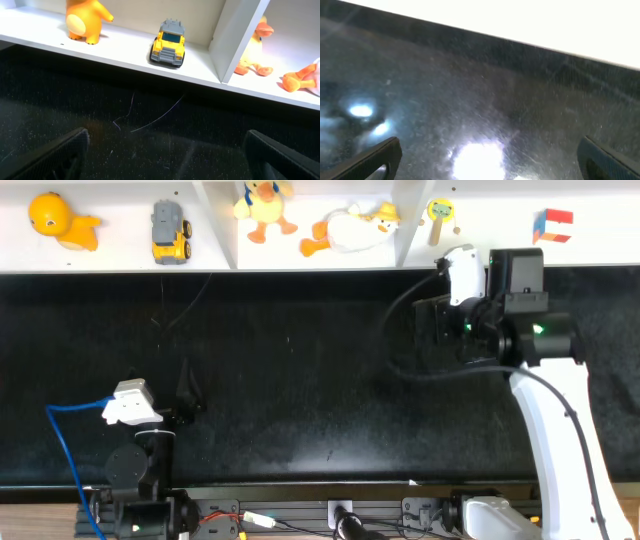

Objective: Store Toys

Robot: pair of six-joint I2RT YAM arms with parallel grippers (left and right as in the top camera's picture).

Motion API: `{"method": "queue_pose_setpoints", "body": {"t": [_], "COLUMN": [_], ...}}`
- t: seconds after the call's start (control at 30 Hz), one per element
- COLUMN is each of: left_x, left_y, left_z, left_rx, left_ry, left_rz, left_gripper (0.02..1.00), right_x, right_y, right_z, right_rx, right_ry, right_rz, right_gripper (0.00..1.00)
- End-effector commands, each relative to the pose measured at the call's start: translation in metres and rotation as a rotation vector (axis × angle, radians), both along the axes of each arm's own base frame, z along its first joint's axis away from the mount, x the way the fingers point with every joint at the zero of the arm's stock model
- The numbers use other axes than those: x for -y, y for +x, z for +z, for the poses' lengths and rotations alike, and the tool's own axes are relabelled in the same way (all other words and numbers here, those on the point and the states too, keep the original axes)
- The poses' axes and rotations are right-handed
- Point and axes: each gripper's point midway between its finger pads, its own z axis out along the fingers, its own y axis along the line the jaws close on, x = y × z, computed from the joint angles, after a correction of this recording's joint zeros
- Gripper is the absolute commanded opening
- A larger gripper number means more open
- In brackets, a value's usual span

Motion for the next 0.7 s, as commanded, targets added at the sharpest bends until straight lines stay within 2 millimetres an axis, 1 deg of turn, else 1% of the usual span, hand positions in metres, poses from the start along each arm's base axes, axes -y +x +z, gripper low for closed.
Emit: {"method": "queue_pose_setpoints", "body": {"t": [0.03, 0.43, 0.53, 0.6, 0.7], "left_x": [0.0, 0.0, 0.0, 0.0, 0.0], "left_y": [0.0, 0.0, 0.0, 0.0, 0.0], "left_z": [0.0, 0.0, 0.0, 0.0, 0.0], "left_rx": [0.009, 0.009, 0.009, 0.009, 0.009], "left_ry": [0.006, 0.006, 0.006, 0.006, 0.006], "left_rz": [0.005, 0.005, 0.005, 0.005, 0.005], "left_gripper": [0.998, 0.998, 0.998, 0.998, 0.998], "right_x": [0.002, 0.003, 0.02, 0.026, 0.027], "right_y": [0.002, 0.003, 0.005, 0.002, -0.004], "right_z": [0.026, 0.023, 0.018, 0.023, 0.038], "right_rx": [0.081, 0.074, 0.072, 0.089, 0.137], "right_ry": [-0.012, -0.019, -0.114, -0.14, -0.142], "right_rz": [0.004, 0.004, -0.046, -0.066, -0.074], "right_gripper": [0.998, 0.998, 0.996, 0.998, 0.998]}}
